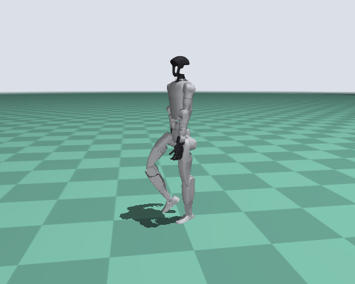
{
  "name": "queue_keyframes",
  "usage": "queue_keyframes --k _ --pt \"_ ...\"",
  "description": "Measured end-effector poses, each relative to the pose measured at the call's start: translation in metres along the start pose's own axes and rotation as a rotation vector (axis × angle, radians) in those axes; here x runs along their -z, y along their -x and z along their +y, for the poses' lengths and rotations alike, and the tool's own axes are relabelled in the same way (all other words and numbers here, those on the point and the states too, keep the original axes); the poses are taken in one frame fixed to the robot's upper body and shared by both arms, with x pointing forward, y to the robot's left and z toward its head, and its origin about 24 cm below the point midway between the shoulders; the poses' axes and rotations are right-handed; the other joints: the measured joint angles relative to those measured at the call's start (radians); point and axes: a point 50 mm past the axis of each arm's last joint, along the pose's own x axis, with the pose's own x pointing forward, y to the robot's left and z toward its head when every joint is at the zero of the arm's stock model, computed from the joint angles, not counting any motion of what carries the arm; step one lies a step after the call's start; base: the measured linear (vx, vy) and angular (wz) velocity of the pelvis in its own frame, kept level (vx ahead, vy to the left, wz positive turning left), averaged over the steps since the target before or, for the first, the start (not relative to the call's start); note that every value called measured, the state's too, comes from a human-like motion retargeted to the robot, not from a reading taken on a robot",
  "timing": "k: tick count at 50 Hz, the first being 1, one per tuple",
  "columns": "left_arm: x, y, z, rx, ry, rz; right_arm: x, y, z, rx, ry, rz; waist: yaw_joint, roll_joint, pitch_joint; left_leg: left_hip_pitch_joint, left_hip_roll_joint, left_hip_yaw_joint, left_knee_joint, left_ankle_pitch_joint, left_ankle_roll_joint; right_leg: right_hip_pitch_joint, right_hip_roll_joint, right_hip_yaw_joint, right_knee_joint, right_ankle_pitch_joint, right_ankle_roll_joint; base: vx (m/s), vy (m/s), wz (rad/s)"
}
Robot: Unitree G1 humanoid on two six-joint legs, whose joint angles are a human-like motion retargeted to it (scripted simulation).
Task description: In place motions
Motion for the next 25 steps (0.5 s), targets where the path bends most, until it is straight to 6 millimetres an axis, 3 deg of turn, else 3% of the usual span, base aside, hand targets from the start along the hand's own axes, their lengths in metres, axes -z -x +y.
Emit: queue_keyframes --k 2,4,8,10,13,15,18,20,25 --pt "-0.048 0.002 -0.013 0.034 -0.012 -0.13 0.021 0.001 -0.002 0.0 0.06 0.087 -0.067 -0.022 -0.002 -0.003 -0.056 -0.019 -0.015 0.007 0.03 -0.146 -0.136 0.052 0.214 -0.067 -0.03 -0.05 0.22 0.57" --pt "-0.096 0.009 -0.031 0.072 -0.005 -0.27 0.044 0.002 0.0 -0.011 0.082 0.172 -0.147 -0.02 0.018 -0.002 -0.075 -0.066 -0.01 0.016 0.055 -0.274 -0.219 0.103 0.384 -0.113 -0.048 -0.01 0.17 1.15" --pt "-0.185 0.043 -0.069 0.18 -0.042 -0.577 0.08 0.003 0.009 -0.007 0.005 0.24 -0.243 -0.007 0.065 -0.004 -0.063 -0.149 -0.002 0.048 0.076 -0.493 -0.253 0.188 0.562 -0.157 -0.037 -0.04 0.05 1.04" --pt "-0.216 0.063 -0.082 0.228 -0.082 -0.706 0.096 0.005 0.011 0.002 -0.044 0.278 -0.28 0.0 0.058 -0.017 -0.055 -0.168 0.002 0.057 0.076 -0.574 -0.262 0.205 0.589 -0.175 -0.035 0.04 0.03 0.49" --pt "-0.239 0.08 -0.088 0.253 -0.099 -0.808 0.108 0.008 0.01 0.005 -0.098 0.326 -0.298 0.005 0.046 -0.021 -0.043 -0.163 0.01 0.053 0.068 -0.591 -0.262 0.191 0.558 -0.179 -0.031 0.02 0.01 -0.06" --pt "-0.243 0.083 -0.09 0.258 -0.081 -0.819 0.107 0.009 0.008 0.004 -0.113 0.332 -0.289 -0.002 0.045 -0.014 -0.037 -0.144 0.011 0.047 0.06 -0.548 -0.236 0.182 0.502 -0.162 -0.016 -0.03 -0.02 -0.49" --pt "-0.228 0.071 -0.084 0.262 -0.052 -0.755 0.092 0.006 0.006 -0.017 -0.107 0.292 -0.261 -0.008 0.025 -0.005 -0.032 -0.107 0.002 0.037 0.047 -0.419 -0.195 0.142 0.388 -0.135 0.008 0.01 -0.04 -0.67" --pt "-0.206 0.056 -0.076 0.257 -0.036 -0.672 0.078 0.004 0.006 -0.042 -0.095 0.239 -0.231 -0.013 0.002 0.001 -0.03 -0.074 -0.008 0.031 0.038 -0.317 -0.148 0.113 0.287 -0.103 0.021 0.06 -0.07 -0.84" --pt "-0.123 0.018 -0.051 0.184 -0.089 -0.39 0.033 -0.001 0.009 -0.032 -0.121 0.071 -0.127 -0.004 -0.054 0.009 0.002 0.002 -0.024 0.013 0.004 -0.031 0.04 0.044 -0.077 -0.012 0.046 0.08 -0.12 -0.78"
